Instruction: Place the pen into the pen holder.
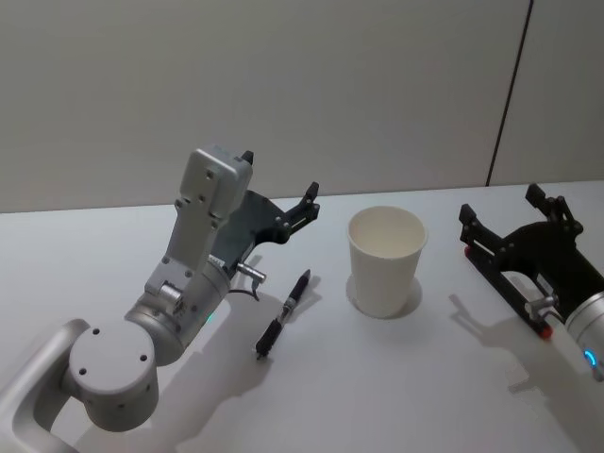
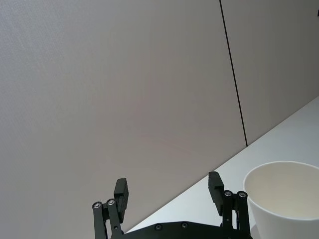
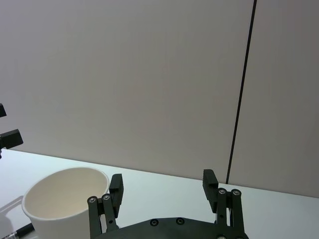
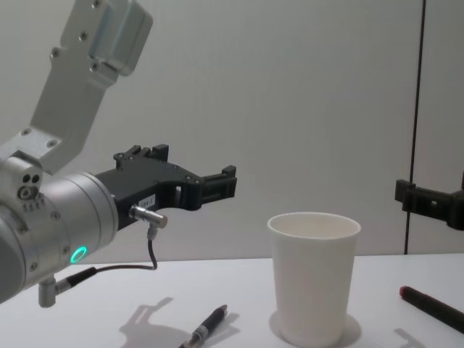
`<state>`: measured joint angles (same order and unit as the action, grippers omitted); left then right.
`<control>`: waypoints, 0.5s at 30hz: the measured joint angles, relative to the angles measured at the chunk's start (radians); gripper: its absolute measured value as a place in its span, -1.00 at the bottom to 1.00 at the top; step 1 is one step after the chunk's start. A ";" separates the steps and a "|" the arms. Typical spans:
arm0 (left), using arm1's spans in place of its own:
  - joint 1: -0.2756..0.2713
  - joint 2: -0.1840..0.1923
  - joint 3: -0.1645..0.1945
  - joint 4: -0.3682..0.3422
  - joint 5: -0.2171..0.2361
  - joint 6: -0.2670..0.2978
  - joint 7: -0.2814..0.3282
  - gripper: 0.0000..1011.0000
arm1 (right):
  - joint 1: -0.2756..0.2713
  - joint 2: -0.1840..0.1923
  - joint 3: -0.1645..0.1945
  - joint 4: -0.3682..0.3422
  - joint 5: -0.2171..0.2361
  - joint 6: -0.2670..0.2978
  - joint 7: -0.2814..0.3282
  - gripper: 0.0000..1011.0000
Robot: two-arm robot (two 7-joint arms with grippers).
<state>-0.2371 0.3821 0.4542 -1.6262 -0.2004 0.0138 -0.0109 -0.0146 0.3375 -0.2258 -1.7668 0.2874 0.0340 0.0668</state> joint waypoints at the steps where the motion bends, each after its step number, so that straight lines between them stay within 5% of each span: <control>1: 0.000 0.000 0.000 0.000 0.000 0.000 0.000 0.98 | 0.000 0.000 0.000 0.000 0.000 0.000 0.000 0.98; 15: 0.000 0.000 0.000 0.000 0.000 0.000 0.000 0.98 | 0.000 0.000 0.000 0.000 0.000 0.000 0.000 0.98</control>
<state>-0.2371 0.3821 0.4542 -1.6262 -0.2004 0.0138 -0.0109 -0.0147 0.3375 -0.2259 -1.7667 0.2874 0.0340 0.0668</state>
